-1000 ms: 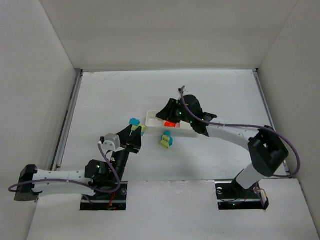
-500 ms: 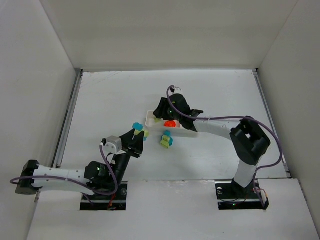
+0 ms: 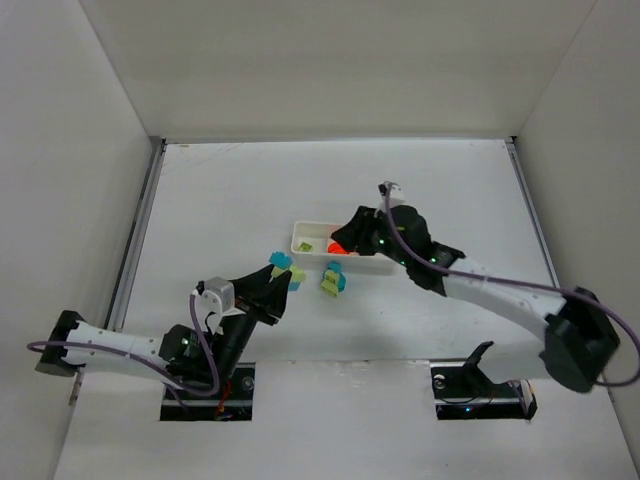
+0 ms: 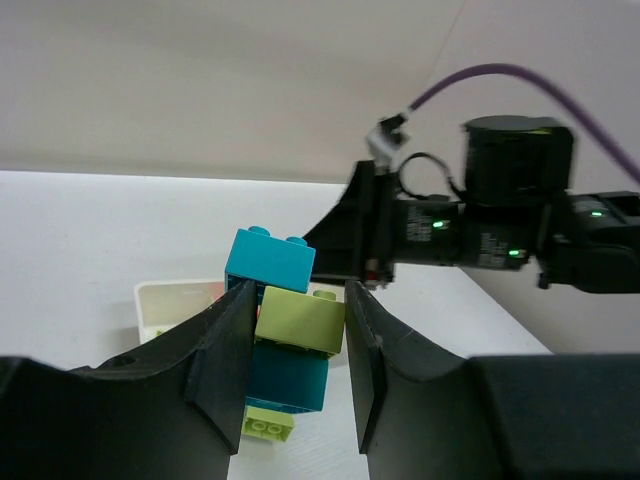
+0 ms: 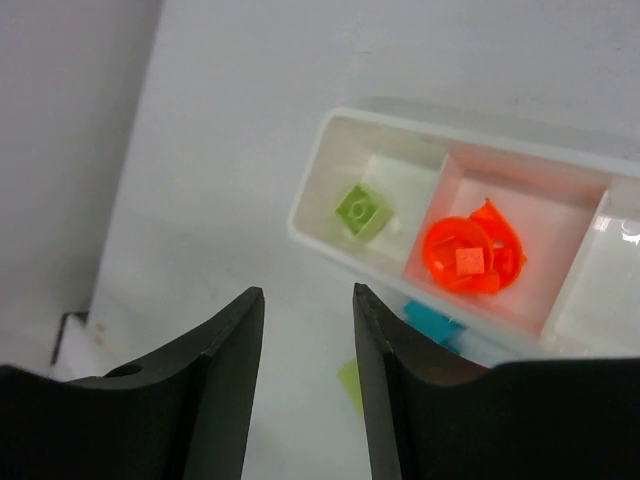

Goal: Sort the legos into containers by color

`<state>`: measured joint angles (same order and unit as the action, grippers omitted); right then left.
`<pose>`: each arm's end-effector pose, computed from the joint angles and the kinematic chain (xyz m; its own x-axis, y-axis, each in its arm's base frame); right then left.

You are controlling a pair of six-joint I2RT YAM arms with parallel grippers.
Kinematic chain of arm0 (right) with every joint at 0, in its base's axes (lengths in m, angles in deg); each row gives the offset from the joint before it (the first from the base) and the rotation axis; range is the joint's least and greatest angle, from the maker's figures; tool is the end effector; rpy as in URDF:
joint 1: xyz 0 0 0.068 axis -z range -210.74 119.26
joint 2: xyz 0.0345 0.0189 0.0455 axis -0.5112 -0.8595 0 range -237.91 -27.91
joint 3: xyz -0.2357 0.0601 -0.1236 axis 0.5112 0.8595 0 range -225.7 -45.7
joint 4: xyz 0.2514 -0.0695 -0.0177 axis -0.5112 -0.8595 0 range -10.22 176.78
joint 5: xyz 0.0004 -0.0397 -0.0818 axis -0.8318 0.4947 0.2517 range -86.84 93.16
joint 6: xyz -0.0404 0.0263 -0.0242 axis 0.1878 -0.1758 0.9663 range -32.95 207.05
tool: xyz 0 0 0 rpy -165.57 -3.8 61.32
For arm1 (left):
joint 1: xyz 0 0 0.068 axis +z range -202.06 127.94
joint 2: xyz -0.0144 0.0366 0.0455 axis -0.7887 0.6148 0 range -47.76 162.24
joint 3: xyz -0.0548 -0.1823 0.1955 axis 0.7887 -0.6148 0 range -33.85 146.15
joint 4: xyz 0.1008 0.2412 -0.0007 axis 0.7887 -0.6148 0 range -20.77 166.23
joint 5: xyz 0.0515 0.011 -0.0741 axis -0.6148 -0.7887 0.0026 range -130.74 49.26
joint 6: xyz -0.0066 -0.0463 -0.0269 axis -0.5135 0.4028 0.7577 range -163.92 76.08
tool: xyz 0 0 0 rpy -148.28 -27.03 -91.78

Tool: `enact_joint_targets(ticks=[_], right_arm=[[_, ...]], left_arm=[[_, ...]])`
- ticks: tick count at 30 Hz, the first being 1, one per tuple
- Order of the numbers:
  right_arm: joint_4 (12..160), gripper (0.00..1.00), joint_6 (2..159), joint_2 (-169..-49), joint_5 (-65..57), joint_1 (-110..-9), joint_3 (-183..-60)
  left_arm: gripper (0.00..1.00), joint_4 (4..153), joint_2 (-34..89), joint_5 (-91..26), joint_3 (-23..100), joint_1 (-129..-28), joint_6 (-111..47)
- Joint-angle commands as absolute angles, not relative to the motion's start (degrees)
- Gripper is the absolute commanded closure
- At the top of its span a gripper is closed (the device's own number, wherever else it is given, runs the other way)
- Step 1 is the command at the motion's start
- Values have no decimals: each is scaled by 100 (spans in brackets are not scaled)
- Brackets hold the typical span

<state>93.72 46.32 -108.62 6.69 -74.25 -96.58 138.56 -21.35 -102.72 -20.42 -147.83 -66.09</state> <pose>0.2341 0.2191 0.2617 -0.6354 0.2948 -0.7137 -0.3053 0.7530 0.5829 0.0217 -0.0975 0.3032 0.1277 -0.5008 -0.8561 0.5151 0.7711 -0.3742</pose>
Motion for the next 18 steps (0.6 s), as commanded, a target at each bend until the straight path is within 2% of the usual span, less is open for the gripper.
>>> enact_joint_targets(ticks=[1,3,7,12,15,18], right_arm=[[9987,48,4636,-9640,-156,-7455,-9107],[10311,38,4636,-9165,-719,-7516,-8738],[11006,29,4592,-8698,-1519,-7701,-8271],[11200,26,4846,-8504,-2135,-7815,-8192],[11385,26,4970,-8241,-2075,-7912,-8130],[11587,31,4821,-7995,-2206,-7895,-8147]], left_arm=[[69,14092,-2236,-10191,-1777,-14983,-6563],[69,14092,-2227,-10183,-1724,-15098,-6563],[69,14153,-2210,-10165,-1601,-15370,-6545],[69,14180,-2367,-10147,-1486,-15809,-6510],[69,14189,-2526,-10182,-1460,-16134,-6536],[69,14110,-2701,-10200,-1495,-16468,-6589]])
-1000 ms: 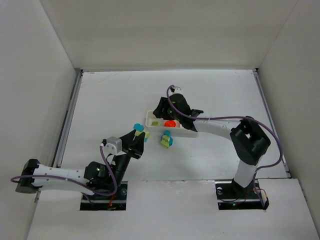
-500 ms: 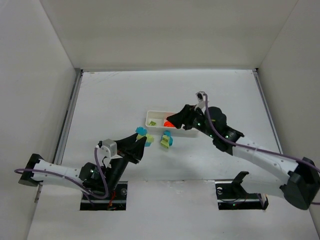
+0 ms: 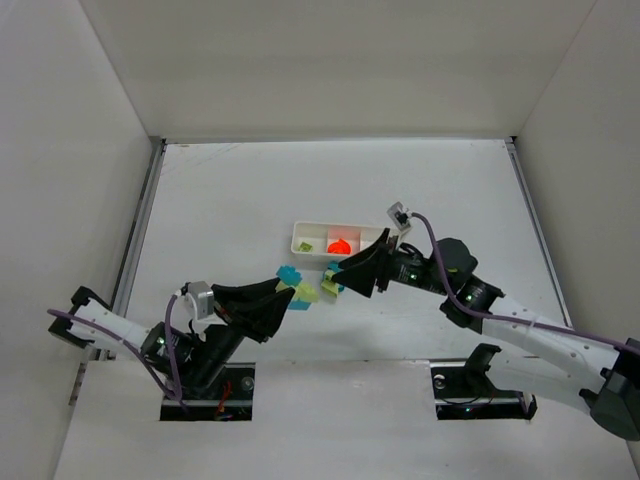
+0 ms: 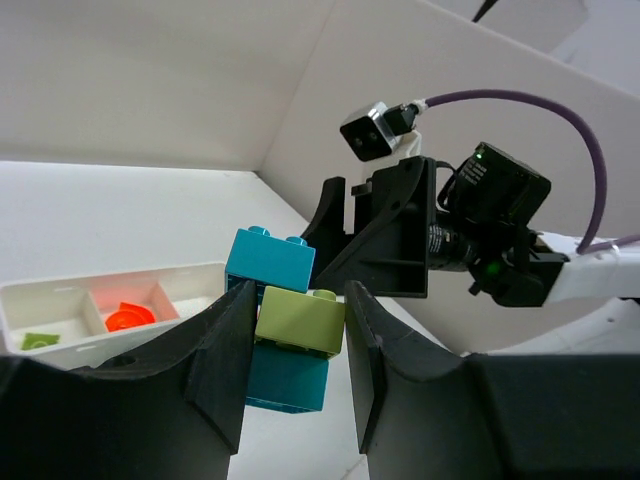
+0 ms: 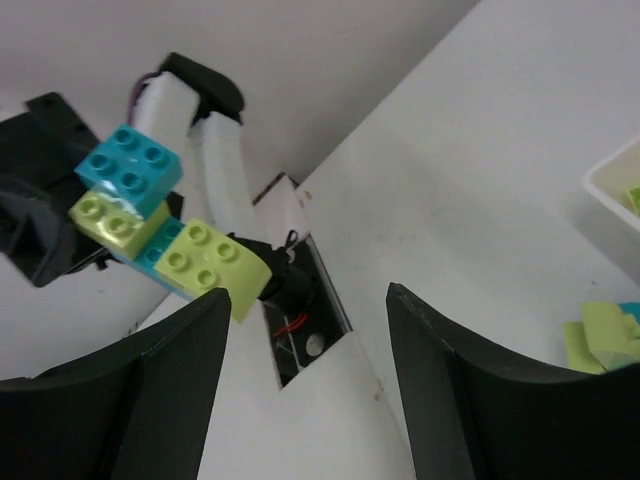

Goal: Sort the legos into containers by color

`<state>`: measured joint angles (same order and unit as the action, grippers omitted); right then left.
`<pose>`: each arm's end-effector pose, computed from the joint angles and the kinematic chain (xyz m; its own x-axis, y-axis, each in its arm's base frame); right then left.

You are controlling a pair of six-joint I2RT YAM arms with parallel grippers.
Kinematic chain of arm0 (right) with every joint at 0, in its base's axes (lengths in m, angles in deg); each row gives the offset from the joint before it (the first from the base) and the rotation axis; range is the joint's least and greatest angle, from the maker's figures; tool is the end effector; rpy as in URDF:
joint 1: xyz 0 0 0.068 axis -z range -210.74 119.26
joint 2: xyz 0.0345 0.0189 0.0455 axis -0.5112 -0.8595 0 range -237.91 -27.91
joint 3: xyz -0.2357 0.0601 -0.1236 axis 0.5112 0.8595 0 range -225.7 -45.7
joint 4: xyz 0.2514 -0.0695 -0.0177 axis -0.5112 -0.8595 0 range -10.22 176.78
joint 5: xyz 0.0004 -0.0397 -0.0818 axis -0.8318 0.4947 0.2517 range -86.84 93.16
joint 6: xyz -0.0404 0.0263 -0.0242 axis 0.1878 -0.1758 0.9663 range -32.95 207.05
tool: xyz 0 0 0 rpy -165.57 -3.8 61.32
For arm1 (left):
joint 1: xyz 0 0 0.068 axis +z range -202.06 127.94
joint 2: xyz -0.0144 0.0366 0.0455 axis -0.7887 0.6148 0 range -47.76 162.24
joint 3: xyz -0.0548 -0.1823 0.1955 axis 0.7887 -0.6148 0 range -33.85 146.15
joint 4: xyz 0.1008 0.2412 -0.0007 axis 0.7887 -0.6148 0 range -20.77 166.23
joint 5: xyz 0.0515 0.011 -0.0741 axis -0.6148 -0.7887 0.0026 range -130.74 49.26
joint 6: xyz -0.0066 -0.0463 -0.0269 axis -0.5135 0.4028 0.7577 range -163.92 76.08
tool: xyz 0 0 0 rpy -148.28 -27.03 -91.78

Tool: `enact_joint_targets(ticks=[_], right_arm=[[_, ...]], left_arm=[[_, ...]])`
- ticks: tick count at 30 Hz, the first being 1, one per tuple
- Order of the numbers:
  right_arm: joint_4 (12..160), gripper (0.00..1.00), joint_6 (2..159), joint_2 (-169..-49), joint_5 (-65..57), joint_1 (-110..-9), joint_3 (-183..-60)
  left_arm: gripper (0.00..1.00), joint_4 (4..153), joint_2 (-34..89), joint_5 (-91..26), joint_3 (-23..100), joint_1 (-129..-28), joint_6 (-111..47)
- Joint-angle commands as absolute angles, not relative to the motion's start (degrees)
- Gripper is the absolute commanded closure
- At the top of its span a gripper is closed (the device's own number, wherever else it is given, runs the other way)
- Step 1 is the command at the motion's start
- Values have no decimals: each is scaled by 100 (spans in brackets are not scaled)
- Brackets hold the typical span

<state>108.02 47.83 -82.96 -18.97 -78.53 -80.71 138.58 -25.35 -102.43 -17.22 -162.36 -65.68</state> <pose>0.1422 0.1766 0.3046 -0.5830 0.2291 -0.7795 -0.7364 0.2564 0.6261 0.0031 -0.0819 0.3250 -0.0414 -0.6192 -0.7842 0.6767 0.5600 -0.4779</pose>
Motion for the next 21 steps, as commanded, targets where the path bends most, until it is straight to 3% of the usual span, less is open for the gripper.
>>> enact_joint_targets(ticks=[1,13,21], right_arm=[[11622,32,4777,-7951,-2293,-7886,-8200],[10481,24,4513,-8635,-1618,-8589,-9360],[10471,22,4407,-9294,-1618,-8967,-9720]], left_arm=[[69,14075,-2737,-10209,-1530,-16574,-6650],[69,14092,-2315,-10525,-1609,-16628,-7055],[69,14048,-2236,-10560,-1697,-16628,-6976]])
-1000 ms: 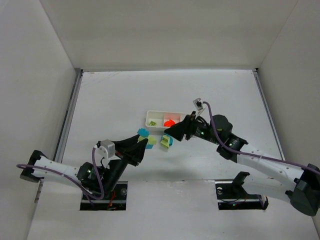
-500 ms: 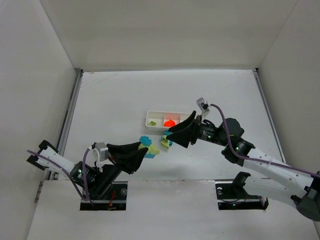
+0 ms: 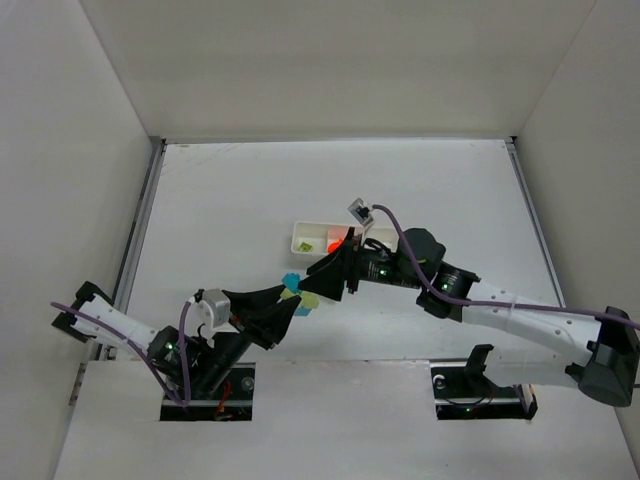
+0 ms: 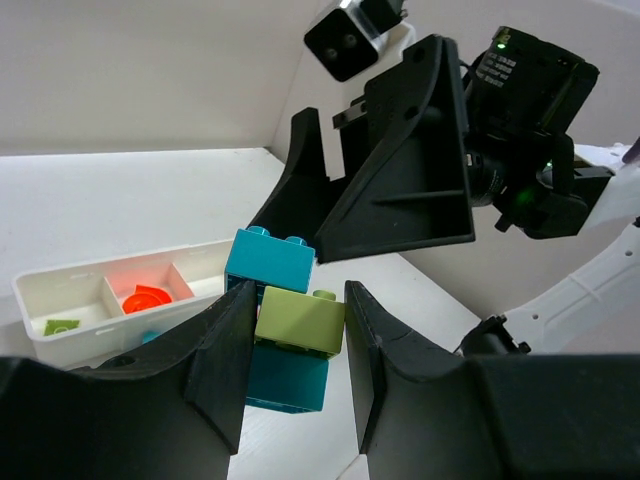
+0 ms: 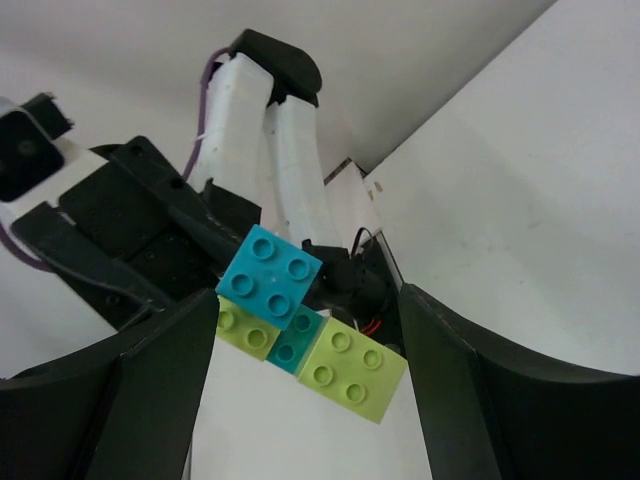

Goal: Sort the legos into containers by color

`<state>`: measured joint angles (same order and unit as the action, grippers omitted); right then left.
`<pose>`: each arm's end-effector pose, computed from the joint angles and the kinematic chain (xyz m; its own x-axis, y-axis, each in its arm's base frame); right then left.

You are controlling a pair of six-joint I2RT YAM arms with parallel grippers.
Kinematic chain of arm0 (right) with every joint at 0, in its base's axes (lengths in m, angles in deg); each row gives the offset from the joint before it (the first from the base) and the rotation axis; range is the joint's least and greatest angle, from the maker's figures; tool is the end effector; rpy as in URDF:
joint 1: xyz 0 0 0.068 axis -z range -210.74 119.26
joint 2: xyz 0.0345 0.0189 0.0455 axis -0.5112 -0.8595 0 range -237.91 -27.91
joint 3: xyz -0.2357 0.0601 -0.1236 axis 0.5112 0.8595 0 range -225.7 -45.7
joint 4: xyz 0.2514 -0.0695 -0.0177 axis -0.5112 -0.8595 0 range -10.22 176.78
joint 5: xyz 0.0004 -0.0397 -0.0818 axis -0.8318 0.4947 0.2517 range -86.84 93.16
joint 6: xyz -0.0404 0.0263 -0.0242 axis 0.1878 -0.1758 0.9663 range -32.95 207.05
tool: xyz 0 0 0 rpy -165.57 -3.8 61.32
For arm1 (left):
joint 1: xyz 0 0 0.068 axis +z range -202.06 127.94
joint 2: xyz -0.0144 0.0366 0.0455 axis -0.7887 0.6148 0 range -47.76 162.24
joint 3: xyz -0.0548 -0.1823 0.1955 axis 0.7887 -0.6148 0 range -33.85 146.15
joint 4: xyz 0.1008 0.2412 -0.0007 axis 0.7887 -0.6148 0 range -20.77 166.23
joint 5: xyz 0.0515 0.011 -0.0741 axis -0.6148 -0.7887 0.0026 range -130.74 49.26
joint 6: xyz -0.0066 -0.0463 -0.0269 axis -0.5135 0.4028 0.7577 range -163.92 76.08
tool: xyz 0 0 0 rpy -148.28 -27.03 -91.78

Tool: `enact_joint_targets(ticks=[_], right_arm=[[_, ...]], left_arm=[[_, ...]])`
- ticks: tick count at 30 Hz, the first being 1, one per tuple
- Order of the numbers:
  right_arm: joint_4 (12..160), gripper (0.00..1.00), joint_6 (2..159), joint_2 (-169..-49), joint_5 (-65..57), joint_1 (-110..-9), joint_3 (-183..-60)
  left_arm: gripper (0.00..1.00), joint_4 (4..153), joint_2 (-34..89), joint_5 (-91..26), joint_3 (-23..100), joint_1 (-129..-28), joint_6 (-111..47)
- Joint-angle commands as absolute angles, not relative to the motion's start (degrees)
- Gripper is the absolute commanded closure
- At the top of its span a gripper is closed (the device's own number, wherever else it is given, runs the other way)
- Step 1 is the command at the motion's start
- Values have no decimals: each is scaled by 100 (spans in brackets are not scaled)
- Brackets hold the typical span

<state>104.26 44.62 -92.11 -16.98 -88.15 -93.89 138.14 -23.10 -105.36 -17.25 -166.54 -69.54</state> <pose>0.1322 0.2294 0.3441 -0.6487 0.1614 -0.7438 -0.7299 0.1448 0.6680 -0.0054 -0.0895 0.3208 -0.0373 -0.5295 -0.8475 0.6956 0.5951 -0.4025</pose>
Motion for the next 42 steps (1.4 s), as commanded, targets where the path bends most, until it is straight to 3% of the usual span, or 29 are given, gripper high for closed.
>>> enact_joint_targets(ticks=[1,13,20,27,34,37,42], right_arm=[[10471,23,4399,-9330,-1609,-9002,-9747],[10524,31,3942,-9427,-1925,-9011,-9773],[10541,42,3661,-9444,-2233,-8976,-9773],[10410,43,3573,-9576,-2347,-8985,-9782],[10506,58,3406,-9585,-2277,-8880,-9677],[10629,60,3283,-9506,-2207,-8748,-9607],[10779,61,3081,-9453,-2145,-8493,-9457]], left_arm=[[69,14039,-2210,-10569,-1697,-16619,-6976],[70,14022,-2069,-10639,-1767,-16610,-7055],[70,14013,-1797,-10639,-1741,-16461,-7116],[71,13890,-1586,-10648,-1697,-16285,-7143],[71,13802,-1366,-10613,-1644,-16083,-7143],[66,13802,-1410,-10631,-1662,-16021,-7151],[42,13802,-1445,-10648,-1688,-15916,-7151]])
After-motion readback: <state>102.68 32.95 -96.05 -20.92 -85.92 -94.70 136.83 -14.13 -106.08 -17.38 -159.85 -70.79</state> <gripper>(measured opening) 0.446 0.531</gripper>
